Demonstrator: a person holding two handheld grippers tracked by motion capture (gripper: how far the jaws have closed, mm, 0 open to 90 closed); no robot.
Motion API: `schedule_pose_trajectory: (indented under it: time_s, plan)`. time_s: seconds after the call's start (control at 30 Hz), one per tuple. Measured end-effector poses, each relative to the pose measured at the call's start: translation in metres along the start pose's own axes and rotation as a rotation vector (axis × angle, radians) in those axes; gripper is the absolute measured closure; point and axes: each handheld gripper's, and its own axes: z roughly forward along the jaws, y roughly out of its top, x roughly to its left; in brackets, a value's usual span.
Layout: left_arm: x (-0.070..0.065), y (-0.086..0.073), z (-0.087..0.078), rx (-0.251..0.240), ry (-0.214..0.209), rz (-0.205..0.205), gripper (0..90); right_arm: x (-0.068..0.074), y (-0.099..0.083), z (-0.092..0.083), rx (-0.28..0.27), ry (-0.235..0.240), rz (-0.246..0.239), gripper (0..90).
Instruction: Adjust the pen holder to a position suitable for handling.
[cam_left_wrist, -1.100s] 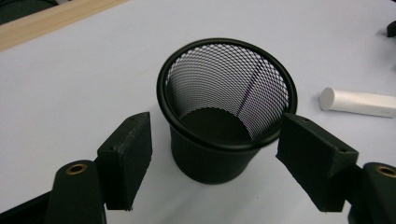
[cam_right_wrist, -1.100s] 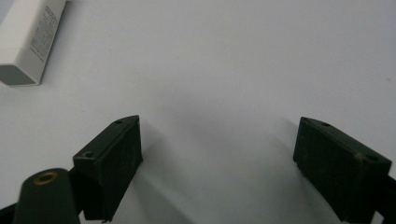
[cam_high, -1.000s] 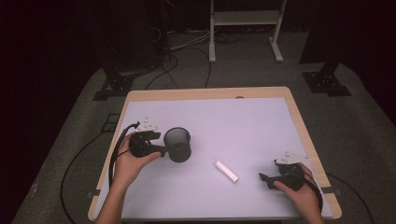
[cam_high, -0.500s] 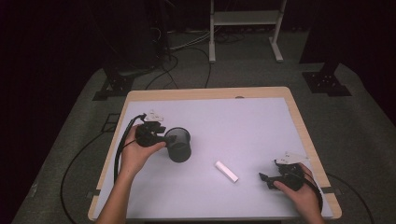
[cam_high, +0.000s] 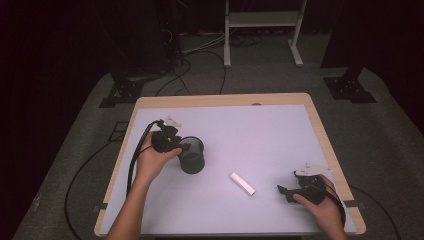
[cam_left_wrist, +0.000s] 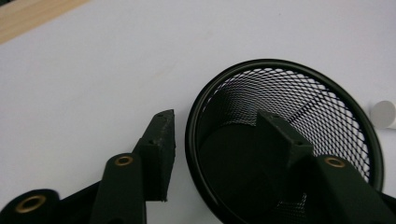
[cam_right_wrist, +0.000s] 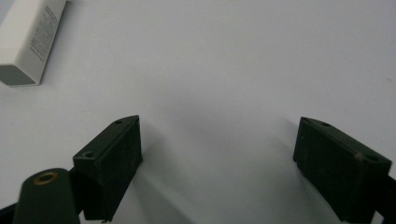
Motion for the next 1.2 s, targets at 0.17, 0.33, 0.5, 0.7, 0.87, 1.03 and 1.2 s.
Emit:
schedule_pose_trajectory:
  time_s: [0.17,0.33,0.5,0.7,0.87,1.03,1.2]
  plan:
    - [0.002,0.003,0.008,0.04,0.008,-0.002,56.1,0.0,0.0,0.0,0.0,0.0,-0.001,14.1]
    - [0.004,0.003,0.014,0.073,0.012,-0.016,62.7,0.0,0.0,0.0,-0.001,0.001,-0.001,14.1]
    - [0.005,0.004,0.019,0.094,0.003,-0.027,68.6,0.0,0.0,0.0,0.0,0.001,0.0,14.1]
    - [0.006,0.003,0.021,0.104,0.009,-0.02,75.8,0.0,0.0,0.0,-0.001,0.001,-0.001,14.1]
    - [0.008,0.003,0.02,0.107,-0.003,-0.028,79.2,0.0,0.0,0.0,0.0,0.001,-0.001,14.1]
    - [0.007,0.004,0.016,0.104,-0.031,-0.032,81.9,0.0,0.0,0.0,0.0,0.001,0.0,14.1]
    - [0.003,0.006,0.013,0.108,-0.03,-0.024,83.0,0.0,0.0,0.0,-0.001,0.001,-0.001,14.1]
